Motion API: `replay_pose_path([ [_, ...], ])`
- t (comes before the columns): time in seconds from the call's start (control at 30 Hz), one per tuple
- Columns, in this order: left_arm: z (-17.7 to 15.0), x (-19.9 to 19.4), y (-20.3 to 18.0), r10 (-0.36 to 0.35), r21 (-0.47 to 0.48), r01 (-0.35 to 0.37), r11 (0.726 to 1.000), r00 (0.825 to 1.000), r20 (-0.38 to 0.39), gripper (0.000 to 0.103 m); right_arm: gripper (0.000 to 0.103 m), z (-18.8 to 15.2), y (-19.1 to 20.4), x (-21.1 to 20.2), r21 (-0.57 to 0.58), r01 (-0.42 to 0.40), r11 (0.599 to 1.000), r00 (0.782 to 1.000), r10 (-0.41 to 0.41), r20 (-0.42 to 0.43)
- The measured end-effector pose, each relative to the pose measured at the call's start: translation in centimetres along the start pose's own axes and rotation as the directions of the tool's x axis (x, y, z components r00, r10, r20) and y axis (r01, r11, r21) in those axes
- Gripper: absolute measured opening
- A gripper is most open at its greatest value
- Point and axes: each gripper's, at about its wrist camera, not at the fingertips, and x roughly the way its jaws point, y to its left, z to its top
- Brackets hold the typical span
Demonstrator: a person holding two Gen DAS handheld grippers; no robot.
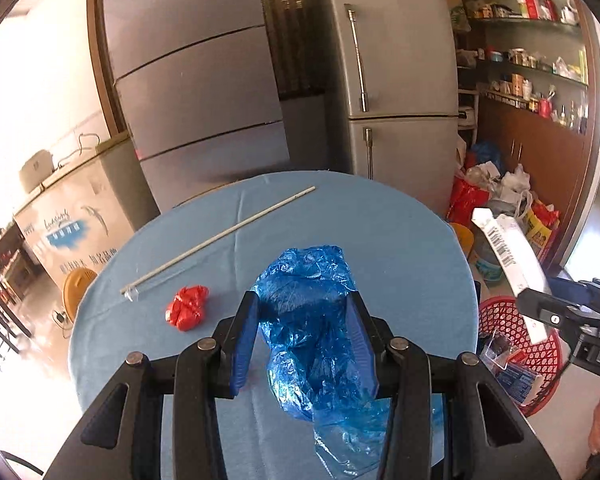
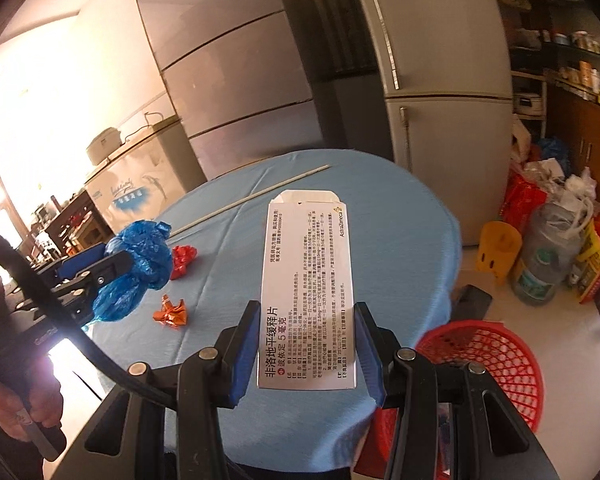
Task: Collect trash
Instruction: 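Carry the blue bag and white box over the red basket with both tools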
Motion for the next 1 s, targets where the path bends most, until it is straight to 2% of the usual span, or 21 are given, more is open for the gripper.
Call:
replay_pose_path([
  [0.5, 0.8, -0.9, -2.4, 0.014, 0.04, -0.016, 0.999, 0.999, 0.03, 0.045, 0.048, -1.0, -1.5, -4.0, 0.033, 0.045, 0.998, 0.997, -0.047, 0.056],
  [1.0, 0.9, -1.0, -2.5, 0.002, 0.073, -0.004, 0.997, 0.999, 0.036, 0.045, 0.048, -1.4, -1.6, -5.4, 0.043, 0.058, 0.997, 0.995, -0.061, 0.077],
])
